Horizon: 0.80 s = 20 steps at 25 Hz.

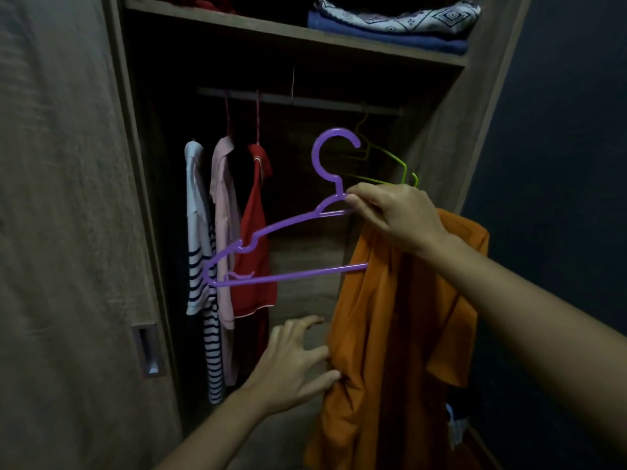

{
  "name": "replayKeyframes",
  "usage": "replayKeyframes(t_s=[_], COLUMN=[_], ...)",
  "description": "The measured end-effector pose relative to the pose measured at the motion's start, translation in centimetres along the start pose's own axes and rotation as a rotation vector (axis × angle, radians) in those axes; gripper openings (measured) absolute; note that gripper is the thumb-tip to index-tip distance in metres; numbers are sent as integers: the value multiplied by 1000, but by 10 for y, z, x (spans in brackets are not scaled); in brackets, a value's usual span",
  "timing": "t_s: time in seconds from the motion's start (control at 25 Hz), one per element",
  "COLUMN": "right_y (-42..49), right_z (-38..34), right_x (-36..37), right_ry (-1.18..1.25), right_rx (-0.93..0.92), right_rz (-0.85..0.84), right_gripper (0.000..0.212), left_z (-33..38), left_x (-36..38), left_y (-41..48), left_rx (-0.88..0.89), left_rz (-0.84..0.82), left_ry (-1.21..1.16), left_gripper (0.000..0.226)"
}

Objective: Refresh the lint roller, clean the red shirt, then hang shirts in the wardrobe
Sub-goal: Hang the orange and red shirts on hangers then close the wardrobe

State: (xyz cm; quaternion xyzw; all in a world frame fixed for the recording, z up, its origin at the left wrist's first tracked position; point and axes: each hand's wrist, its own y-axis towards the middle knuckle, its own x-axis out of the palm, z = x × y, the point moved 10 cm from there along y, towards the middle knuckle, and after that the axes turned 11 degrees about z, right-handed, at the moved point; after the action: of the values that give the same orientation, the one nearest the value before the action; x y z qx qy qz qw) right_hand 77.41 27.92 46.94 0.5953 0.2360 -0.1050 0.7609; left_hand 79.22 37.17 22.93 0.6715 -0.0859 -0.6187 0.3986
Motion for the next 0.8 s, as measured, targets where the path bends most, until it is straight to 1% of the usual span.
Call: replayKeyframes(t_s=[0.08,0.12,0.16,0.2,0.24,0.32,0.4,0.44,0.48,0.52,0.64,0.76,0.8], right_y=[-5,-5,-5,-6,-10,-24,-46,-55,-60,-63,-65,-66,-68], right_z=[4,5,7,13,20,34,40,38,33,28,14,14,14], right_x=[4,6,8,8,7,3,7,13,19,26,44,48,48], right_ry=[6,10,17,23,23,-9,-70,-85,-74,-41,90,212,253], right_rx=[-4,-14,-18,-12,-7,-32,-102,-124,-101,-52,119,226,244], right_rz=[-33,-45,-59,-76,-93,-122,-169,-183,-200,-214,-263,-263,-258], right_gripper=[45,45,46,46,47,50,58,60,60,57,42,33,32], left_z=[5,4,-4,-21,-44,-89,-118,-122,-118,-108,-81,-72,-78], left_x=[11,16,16,14,9,-5,-28,-41,-53,-65,-87,-104,-112], left_y=[8,11,12,11,6,-5,-4,2,12,22,44,51,52], left_rx=[32,26,1,-28,-51,-72,-98,-95,-88,-72,-120,-165,-205], left_rz=[-124,-186,-215,-209,-198,-198,-191,-177,-159,-122,15,113,128], left_ry=[-114,-208,-303,-343,-310,-165,-67,-48,-48,-57,-153,-235,-235], left_gripper=[36,36,36,37,41,52,54,50,46,44,41,18,26])
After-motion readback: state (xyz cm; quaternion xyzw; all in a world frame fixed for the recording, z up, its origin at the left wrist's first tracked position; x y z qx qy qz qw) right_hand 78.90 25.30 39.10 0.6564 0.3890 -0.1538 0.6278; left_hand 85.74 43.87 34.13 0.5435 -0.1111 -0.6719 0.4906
